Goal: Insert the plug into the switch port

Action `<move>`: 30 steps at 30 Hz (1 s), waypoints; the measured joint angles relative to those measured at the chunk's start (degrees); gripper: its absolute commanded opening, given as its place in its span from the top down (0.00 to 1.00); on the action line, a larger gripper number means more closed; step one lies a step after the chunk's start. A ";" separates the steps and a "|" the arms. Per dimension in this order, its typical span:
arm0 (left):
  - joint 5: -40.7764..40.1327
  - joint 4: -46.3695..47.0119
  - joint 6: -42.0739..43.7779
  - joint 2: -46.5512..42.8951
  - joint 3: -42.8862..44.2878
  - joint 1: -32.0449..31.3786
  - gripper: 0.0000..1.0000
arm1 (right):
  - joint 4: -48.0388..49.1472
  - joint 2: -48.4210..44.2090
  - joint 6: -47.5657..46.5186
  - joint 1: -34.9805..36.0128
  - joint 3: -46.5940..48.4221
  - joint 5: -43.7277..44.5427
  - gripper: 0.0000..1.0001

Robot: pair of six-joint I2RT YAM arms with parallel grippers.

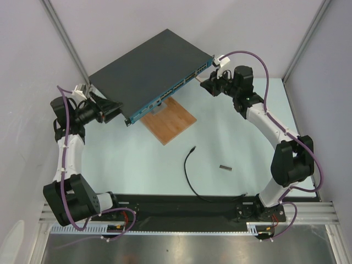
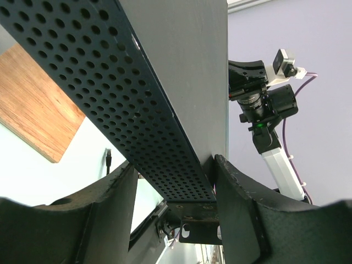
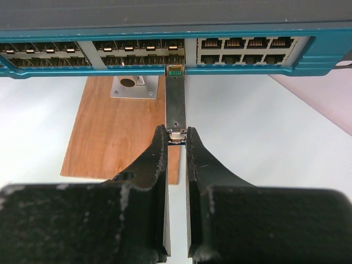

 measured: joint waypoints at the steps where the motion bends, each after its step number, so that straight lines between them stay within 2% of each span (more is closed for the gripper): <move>1: 0.02 0.00 0.00 0.00 0.00 0.00 1.00 | -0.02 -0.09 0.00 -0.02 0.00 0.00 1.00; 30: 0.22 0.00 0.00 0.11 0.04 0.04 1.00 | -0.09 0.11 0.00 -0.26 1.66 -0.63 1.00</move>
